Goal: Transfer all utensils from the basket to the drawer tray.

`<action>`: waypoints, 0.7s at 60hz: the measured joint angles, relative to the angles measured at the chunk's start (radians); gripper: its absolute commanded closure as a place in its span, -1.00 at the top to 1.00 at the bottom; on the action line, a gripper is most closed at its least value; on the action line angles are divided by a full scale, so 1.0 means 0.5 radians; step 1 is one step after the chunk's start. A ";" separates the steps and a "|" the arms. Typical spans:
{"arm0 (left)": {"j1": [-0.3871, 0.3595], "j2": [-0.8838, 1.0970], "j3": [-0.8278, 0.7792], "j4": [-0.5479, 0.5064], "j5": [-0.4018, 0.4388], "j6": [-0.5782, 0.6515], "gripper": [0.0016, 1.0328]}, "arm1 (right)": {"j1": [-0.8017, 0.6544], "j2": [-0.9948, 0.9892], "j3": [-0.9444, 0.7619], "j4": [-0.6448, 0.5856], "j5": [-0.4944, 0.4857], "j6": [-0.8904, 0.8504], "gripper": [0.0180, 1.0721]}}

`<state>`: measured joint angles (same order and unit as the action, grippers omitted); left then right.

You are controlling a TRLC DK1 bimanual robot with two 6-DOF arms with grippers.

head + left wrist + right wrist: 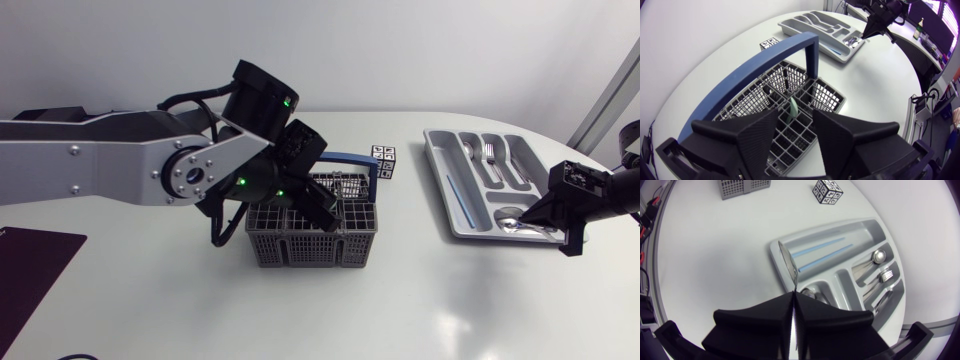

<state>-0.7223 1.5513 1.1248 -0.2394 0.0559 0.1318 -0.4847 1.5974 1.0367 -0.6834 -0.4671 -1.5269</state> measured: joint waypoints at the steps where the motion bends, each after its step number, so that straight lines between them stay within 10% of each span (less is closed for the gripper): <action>1: -0.001 0.002 0.000 0.010 -0.001 0.000 -0.04 | -0.011 0.024 0.012 0.015 0.011 -0.019 -0.89; 22: -0.014 0.038 0.000 0.157 0.000 -0.053 -0.04 | -0.056 0.299 0.034 0.416 0.269 -0.228 -0.86; 42: -0.015 0.119 -0.001 0.249 -0.002 -0.070 -0.04 | -0.056 0.298 -0.089 0.806 0.368 -0.269 0.25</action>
<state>-0.7300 1.6108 1.1244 -0.1146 0.0551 0.0967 -0.5125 1.7466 0.9924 -0.2806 -0.2832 -1.6615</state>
